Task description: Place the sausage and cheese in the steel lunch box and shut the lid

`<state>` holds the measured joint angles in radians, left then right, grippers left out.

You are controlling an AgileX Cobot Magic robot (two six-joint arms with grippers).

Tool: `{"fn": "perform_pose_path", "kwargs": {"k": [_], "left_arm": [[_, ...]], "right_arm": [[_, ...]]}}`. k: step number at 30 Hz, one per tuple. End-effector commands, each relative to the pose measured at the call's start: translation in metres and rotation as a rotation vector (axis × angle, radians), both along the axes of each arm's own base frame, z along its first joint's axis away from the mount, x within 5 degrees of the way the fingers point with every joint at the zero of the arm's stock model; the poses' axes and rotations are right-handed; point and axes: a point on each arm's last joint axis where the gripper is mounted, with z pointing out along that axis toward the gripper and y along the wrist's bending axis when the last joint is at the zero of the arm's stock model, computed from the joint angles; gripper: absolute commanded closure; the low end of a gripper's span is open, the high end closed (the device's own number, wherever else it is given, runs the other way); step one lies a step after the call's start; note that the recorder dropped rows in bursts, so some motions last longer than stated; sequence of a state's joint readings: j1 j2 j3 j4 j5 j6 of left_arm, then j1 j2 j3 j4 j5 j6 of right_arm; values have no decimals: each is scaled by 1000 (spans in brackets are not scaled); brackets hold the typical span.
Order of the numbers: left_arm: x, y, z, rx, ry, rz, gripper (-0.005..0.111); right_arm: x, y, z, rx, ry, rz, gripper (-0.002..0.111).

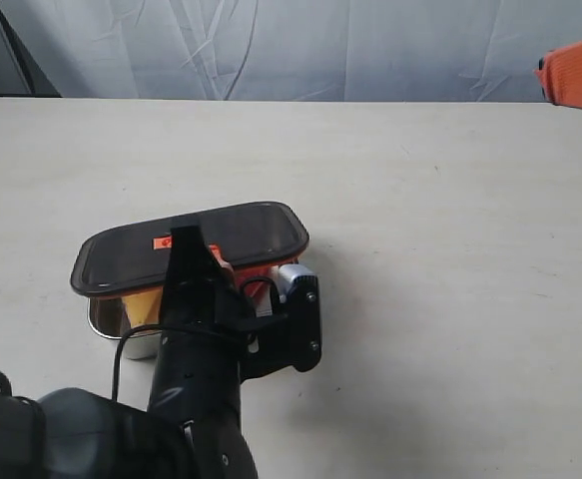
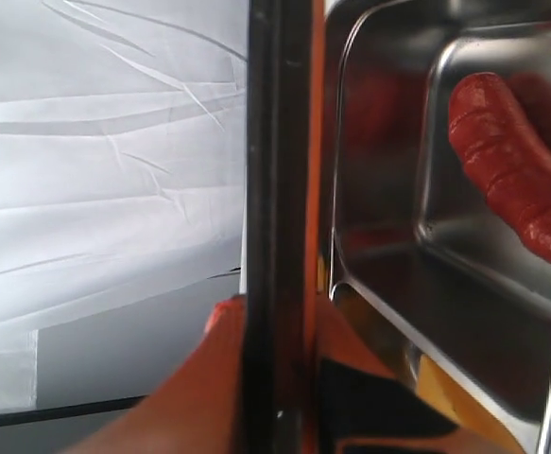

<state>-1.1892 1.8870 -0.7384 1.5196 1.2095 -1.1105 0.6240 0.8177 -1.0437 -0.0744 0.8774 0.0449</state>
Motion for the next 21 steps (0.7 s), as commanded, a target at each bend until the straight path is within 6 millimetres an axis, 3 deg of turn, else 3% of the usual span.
{"fn": "perform_pose_path", "kwargs": {"k": [1,12,21], "left_arm": [[-2,6,-3,-11,14,60,107],[-4,4,-8,-39,72,60,106],[-6,3,-13,-55,123,53,92]], "right_arm": [[0,-2,1,1,-11,-8,65],[0,-2,1,1,-11,-8,65],[0,-2,1,1,-11,-8,65]]}}
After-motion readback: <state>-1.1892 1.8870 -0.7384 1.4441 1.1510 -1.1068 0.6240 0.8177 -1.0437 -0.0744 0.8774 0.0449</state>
